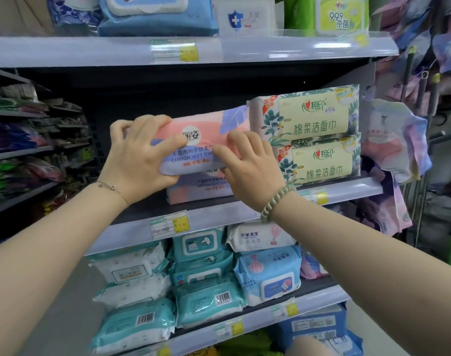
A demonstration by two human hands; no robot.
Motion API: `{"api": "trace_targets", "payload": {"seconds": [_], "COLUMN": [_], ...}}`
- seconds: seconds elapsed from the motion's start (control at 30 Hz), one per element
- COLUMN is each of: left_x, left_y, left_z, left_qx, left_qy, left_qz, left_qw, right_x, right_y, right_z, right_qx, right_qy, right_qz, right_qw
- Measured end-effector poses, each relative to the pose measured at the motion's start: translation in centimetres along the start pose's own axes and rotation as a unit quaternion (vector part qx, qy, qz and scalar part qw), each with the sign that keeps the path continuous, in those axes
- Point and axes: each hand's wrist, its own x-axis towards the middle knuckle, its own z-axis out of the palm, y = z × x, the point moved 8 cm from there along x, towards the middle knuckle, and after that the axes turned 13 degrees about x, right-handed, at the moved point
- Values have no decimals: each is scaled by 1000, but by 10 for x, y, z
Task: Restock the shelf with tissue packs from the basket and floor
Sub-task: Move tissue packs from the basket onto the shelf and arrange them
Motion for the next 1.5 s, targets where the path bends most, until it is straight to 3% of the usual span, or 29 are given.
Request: {"api": "trace_targets", "payload": {"seconds": [0.17, 0.4, 0.6, 0.77, 1.0, 1.13, 1.23, 1.5], "left_x": [19, 35, 43, 38, 40, 38, 38, 45], "left_y": [3, 10, 12, 17, 56, 101, 132, 220], "left_z": [29, 77, 101, 120, 76, 58, 51, 48], "left_qx": [0, -15, -27, -28, -10, -40, -54, -144], "left_qy": [-30, -124, -177, -265, -132, -90, -75, -93], "left_qz": [-13, -1, -33, -35, 26, 127, 172, 191], "left_qw": [999, 992, 983, 963, 991, 987, 981, 967], "right_x": [4, -19, -34, -51, -64, -71, -82, -129], "right_y": [20, 41, 38, 38, 54, 64, 73, 113], "right_z": [15, 51, 51, 46, 30, 15, 0, -46], "right_qx": [-9, 24, 48, 40, 4, -29, -50, -92], "right_qy": [-39, -192, -194, -221, -237, -247, -252, -265], "right_qz": [41, 135, 135, 131, 144, 142, 145, 188], "right_qw": [998, 972, 970, 966, 961, 958, 956, 941]}}
